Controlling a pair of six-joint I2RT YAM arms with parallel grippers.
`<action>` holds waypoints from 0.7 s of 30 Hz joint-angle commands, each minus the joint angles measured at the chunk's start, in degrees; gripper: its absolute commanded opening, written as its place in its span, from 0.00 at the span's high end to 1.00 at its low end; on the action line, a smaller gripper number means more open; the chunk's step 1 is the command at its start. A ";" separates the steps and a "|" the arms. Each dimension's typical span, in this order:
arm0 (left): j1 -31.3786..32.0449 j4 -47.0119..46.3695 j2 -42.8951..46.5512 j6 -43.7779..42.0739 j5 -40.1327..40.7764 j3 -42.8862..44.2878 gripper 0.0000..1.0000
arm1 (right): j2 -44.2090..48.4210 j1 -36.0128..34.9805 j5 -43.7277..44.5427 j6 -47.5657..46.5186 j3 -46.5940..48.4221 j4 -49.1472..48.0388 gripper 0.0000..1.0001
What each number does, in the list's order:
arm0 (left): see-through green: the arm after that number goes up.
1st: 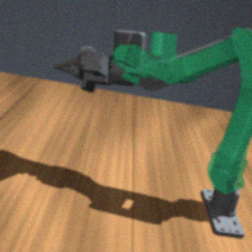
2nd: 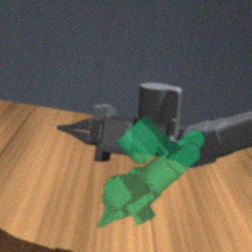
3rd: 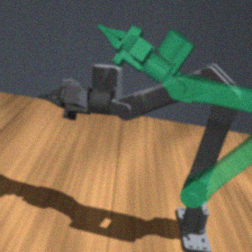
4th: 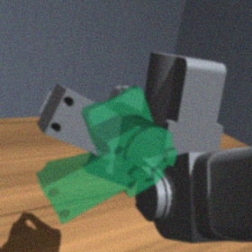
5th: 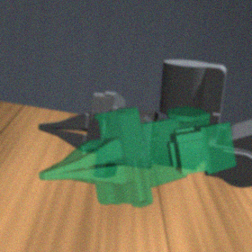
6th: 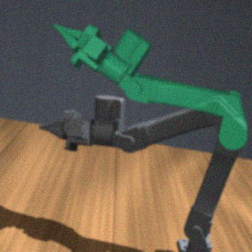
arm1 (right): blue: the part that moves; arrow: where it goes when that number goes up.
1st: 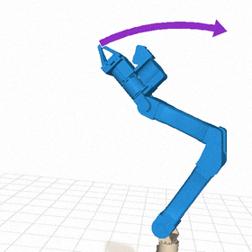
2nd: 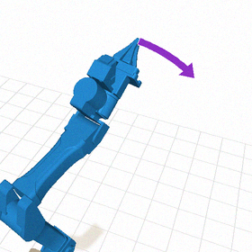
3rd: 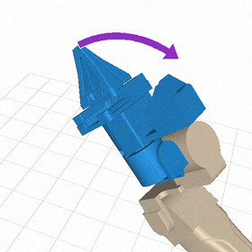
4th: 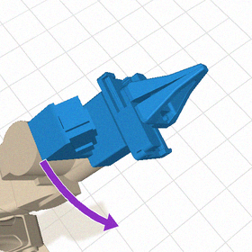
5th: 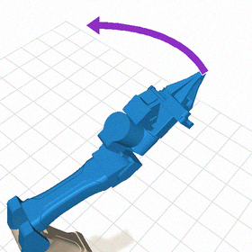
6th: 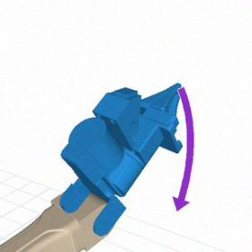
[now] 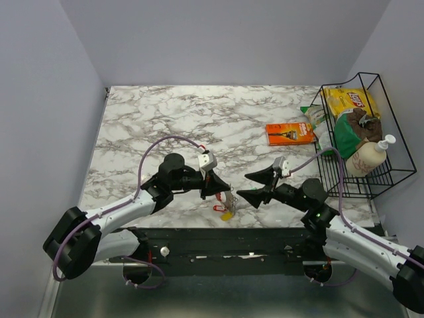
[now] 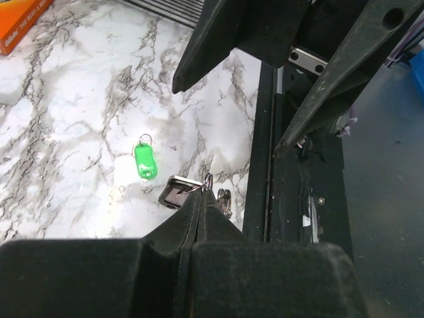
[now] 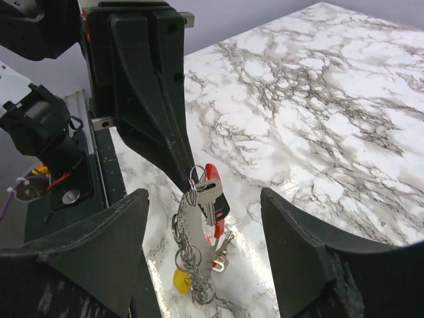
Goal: Put the keys on the keyring
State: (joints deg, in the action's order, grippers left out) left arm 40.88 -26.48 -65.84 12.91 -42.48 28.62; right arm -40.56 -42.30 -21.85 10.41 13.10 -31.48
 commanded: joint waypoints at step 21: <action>4.91 12.50 4.32 -6.67 8.20 4.78 1.00 | -11.83 -0.06 -12.43 -4.97 6.06 3.28 0.51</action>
State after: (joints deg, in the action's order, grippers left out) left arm 45.41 -14.87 -62.35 7.09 -34.37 31.48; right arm -51.57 -42.30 -33.91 6.28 17.65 -27.33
